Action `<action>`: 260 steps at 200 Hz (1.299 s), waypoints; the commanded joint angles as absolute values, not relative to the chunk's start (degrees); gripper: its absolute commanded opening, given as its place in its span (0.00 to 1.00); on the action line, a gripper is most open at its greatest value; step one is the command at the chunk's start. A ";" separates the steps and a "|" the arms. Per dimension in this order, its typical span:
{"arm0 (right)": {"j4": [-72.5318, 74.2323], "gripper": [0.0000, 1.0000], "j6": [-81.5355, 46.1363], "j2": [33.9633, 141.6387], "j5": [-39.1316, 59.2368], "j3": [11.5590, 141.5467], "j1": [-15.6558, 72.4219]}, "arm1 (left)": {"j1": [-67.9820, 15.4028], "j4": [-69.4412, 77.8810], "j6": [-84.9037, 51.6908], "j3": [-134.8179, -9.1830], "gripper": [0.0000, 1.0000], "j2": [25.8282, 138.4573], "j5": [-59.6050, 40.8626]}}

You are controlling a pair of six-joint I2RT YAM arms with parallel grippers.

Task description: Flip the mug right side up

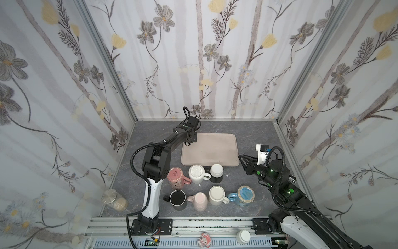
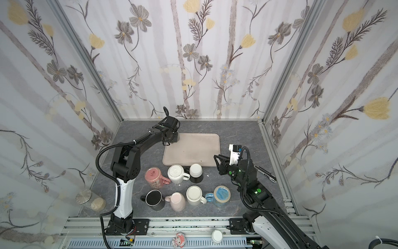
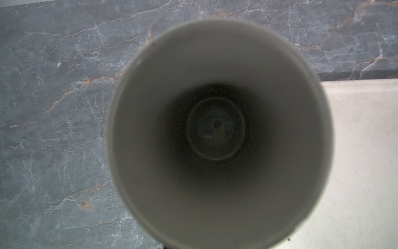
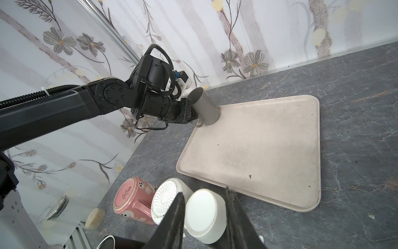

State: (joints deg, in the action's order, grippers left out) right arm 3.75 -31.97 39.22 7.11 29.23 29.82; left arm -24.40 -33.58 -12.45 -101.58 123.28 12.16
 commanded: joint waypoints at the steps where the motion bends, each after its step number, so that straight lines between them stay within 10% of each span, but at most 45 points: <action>1: 5.03 0.37 -32.22 39.22 7.29 29.18 29.66 | -24.17 -33.04 -12.83 -102.32 0.31 123.24 13.36; 98: 3.83 0.67 -31.64 40.10 8.04 29.60 29.38 | -24.52 -25.12 -16.27 -96.63 0.59 111.47 10.72; 183: -3.86 0.73 -29.57 46.56 7.01 32.75 29.41 | -32.59 -0.75 -23.65 -70.48 0.94 84.78 -6.26; 260: -12.42 0.80 -31.03 47.83 2.78 34.28 29.34 | -49.31 9.18 -22.03 -49.84 1.00 72.33 -9.54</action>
State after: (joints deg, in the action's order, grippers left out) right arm -8.56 -30.41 47.66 5.08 33.43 29.32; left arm -45.34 1.48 -22.48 -53.49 74.13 -6.59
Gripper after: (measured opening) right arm 0.791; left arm 0.998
